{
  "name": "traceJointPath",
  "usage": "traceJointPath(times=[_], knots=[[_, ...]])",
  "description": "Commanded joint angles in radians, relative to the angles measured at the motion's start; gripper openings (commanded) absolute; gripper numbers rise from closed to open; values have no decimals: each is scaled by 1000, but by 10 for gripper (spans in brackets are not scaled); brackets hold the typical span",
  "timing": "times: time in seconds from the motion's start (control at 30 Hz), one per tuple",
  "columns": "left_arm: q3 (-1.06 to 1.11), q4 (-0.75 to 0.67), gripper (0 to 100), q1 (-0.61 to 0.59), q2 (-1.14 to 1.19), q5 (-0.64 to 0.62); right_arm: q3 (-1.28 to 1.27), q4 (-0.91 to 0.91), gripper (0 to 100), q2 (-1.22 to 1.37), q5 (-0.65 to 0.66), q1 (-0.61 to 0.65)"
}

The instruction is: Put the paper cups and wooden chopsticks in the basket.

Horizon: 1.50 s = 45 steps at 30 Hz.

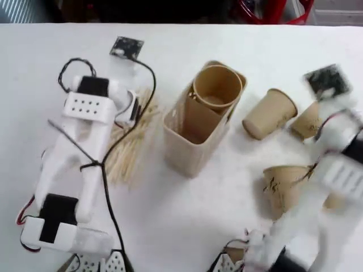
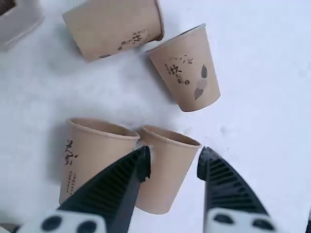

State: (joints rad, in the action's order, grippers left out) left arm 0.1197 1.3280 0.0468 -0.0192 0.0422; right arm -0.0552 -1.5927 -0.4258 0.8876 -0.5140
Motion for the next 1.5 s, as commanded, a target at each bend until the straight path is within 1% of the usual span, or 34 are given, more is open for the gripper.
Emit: traceJointPath(times=[0.0, 0.07, 0.1, 0.23, 0.33, 0.5, 0.67, 0.83, 1.1, 1.23, 1.3, 1.4, 1.47], knots=[[43, -83, 120, -4, -44, -9, 307, -133, 170, 300, 69, -30], [66, -101, 120, -1, -44, -6, 390, -127, 170, 409, 132, -56], [78, -114, 120, -2, -44, -5, 422, -125, 170, 455, 187, -71], [124, -173, 120, -2, -42, -5, 493, -119, 170, 587, 522, -99], [132, -176, 120, -4, -42, -5, 514, -122, 170, 659, 753, -111], [135, -181, 120, -4, -42, -3, 483, -125, 170, 719, 965, -137], [135, -181, 120, 1, -39, -3, 425, -125, 170, 734, 1125, -179], [133, -181, 120, -1, -39, -3, 385, -125, 170, 716, 1212, -214], [135, -181, 120, -2, -39, -3, 322, -117, 166, 716, 1226, -180], [137, -181, 120, -4, -41, -3, 278, -79, 163, 716, 1237, -177], [137, -181, 120, -4, -41, -3, 264, -73, 127, 716, 1261, -185], [137, -181, 120, -4, -42, -6, 267, -68, 12, 716, 1263, -197], [137, -181, 120, -4, -42, -6, 269, -68, 26, 708, 1260, -208]])
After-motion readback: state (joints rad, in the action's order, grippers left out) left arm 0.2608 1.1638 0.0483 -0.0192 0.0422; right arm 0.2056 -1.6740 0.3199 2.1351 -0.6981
